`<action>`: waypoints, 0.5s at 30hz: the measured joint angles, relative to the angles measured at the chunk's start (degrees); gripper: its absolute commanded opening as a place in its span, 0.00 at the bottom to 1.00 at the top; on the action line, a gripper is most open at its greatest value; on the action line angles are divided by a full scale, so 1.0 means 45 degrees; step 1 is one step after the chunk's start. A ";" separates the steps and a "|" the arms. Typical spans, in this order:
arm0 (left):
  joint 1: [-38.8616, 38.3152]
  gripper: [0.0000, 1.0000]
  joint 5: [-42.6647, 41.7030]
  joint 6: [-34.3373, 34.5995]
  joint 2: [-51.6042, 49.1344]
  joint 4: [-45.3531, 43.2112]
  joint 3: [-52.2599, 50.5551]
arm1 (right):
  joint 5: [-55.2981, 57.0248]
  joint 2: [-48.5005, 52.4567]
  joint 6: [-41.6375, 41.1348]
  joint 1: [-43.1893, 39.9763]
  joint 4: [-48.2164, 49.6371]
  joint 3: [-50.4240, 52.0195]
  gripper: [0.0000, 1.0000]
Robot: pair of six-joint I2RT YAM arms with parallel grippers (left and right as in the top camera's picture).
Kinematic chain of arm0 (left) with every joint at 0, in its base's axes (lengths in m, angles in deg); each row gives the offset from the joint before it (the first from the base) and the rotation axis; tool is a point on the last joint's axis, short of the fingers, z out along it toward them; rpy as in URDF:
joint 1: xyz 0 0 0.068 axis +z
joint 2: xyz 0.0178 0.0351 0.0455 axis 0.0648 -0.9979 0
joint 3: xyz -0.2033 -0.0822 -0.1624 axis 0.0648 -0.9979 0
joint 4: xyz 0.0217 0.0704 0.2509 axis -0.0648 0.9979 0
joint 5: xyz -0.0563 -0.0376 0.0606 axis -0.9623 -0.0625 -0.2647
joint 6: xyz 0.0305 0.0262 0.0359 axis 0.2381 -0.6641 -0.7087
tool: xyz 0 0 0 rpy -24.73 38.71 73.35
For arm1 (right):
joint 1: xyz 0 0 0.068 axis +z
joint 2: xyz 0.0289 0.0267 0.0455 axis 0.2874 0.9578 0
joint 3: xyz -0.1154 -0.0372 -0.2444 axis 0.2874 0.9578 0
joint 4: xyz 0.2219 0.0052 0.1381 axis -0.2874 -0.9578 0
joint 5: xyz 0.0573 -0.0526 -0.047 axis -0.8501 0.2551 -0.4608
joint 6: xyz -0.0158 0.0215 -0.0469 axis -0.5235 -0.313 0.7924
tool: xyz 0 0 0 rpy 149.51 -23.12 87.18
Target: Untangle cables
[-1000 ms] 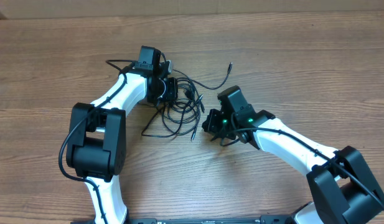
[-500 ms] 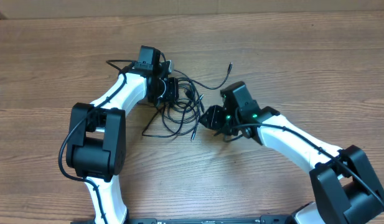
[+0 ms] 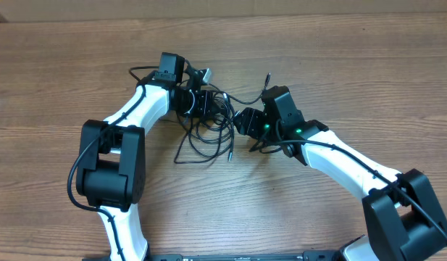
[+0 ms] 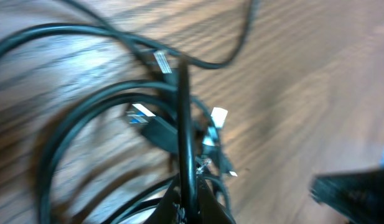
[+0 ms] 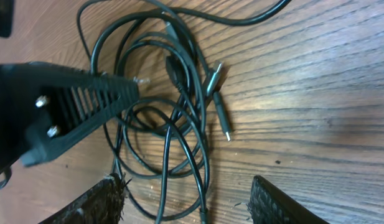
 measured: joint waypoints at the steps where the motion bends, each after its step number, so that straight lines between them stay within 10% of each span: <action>1: 0.0000 0.04 -0.0243 -0.0117 0.0000 -0.0010 -0.0005 | 0.0044 0.0078 -0.0073 -0.0005 0.0058 0.0000 0.63; 15: 0.0000 0.05 -0.1491 -0.0661 0.0000 -0.0019 0.0000 | 0.0146 0.1875 -0.0520 -0.0044 0.1287 0.0000 0.61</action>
